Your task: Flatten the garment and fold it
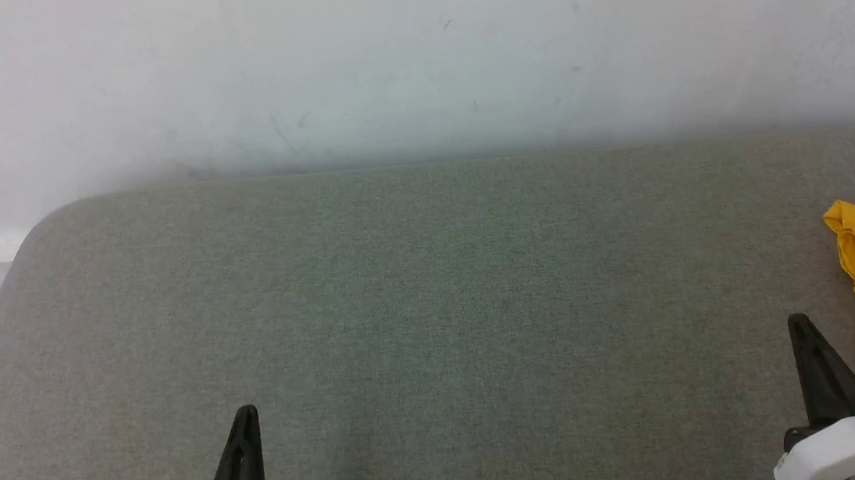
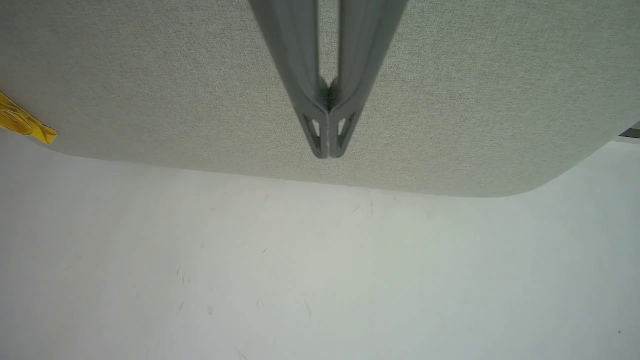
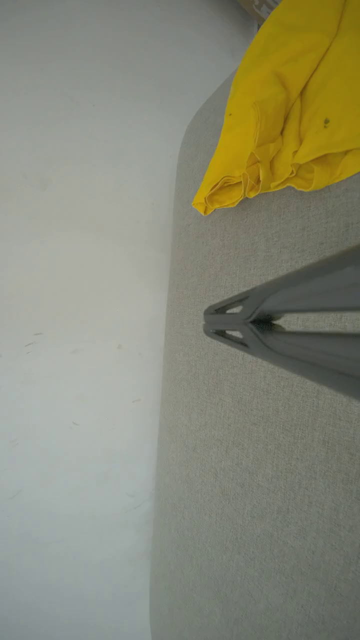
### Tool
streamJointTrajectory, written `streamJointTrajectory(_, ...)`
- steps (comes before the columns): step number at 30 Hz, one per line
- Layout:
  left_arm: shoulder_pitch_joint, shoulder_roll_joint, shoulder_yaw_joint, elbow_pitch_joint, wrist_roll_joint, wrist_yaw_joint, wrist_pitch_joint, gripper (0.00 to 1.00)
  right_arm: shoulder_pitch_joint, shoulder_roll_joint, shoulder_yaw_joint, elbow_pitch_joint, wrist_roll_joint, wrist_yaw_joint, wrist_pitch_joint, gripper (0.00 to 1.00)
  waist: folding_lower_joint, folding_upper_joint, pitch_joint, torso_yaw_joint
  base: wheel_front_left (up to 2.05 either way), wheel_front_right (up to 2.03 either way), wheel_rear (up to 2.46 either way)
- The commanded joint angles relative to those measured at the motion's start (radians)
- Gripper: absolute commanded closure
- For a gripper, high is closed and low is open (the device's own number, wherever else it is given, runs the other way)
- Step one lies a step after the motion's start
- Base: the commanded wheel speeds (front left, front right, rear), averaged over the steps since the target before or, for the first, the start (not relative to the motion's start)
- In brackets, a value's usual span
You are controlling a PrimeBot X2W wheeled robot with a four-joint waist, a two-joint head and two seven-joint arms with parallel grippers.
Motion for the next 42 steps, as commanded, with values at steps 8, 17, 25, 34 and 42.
streamJointTrajectory(8, -0.02, -0.018, 0.021, 0.01, 0.036, -0.017, 0.018, 1.0, -0.011, 0.0, 0.014, -0.005, -0.002, 0.0, 0.012, 1.0, 0.0, -0.0001, 0.001, 0.0, 0.0, 0.0, 0.0)
streamJointTrajectory(17, -0.035, -0.034, 0.038, 0.018, 0.062, -0.029, 0.037, 1.0, -0.02, 0.001, 0.025, -0.008, -0.004, 0.0, 0.022, 1.0, 0.0, -0.0001, 0.003, 0.0, 0.0, 0.0, 0.0)
streamJointTrajectory(25, -0.048, -0.048, 0.053, 0.025, 0.086, -0.04, 0.053, 1.0, -0.027, 0.001, 0.035, -0.012, -0.006, 0.0, 0.031, 1.0, -0.0001, -0.0001, 0.004, -0.001, 0.0, 0.0, 0.0)
streamJointTrajectory(34, -0.063, -0.063, 0.07, 0.032, 0.112, -0.052, 0.072, 1.0, -0.035, 0.001, 0.046, -0.015, -0.008, -0.001, 0.041, 1.0, -0.0001, -0.0001, 0.005, -0.001, 0.0, 0.0, 0.0)
streamJointTrajectory(42, -0.075, -0.077, 0.085, 0.039, 0.136, -0.062, 0.088, 1.0, -0.042, 0.002, 0.056, -0.019, -0.01, -0.001, 0.05, 1.0, -0.0001, -0.0001, 0.006, -0.001, 0.0, 0.0, 0.0)
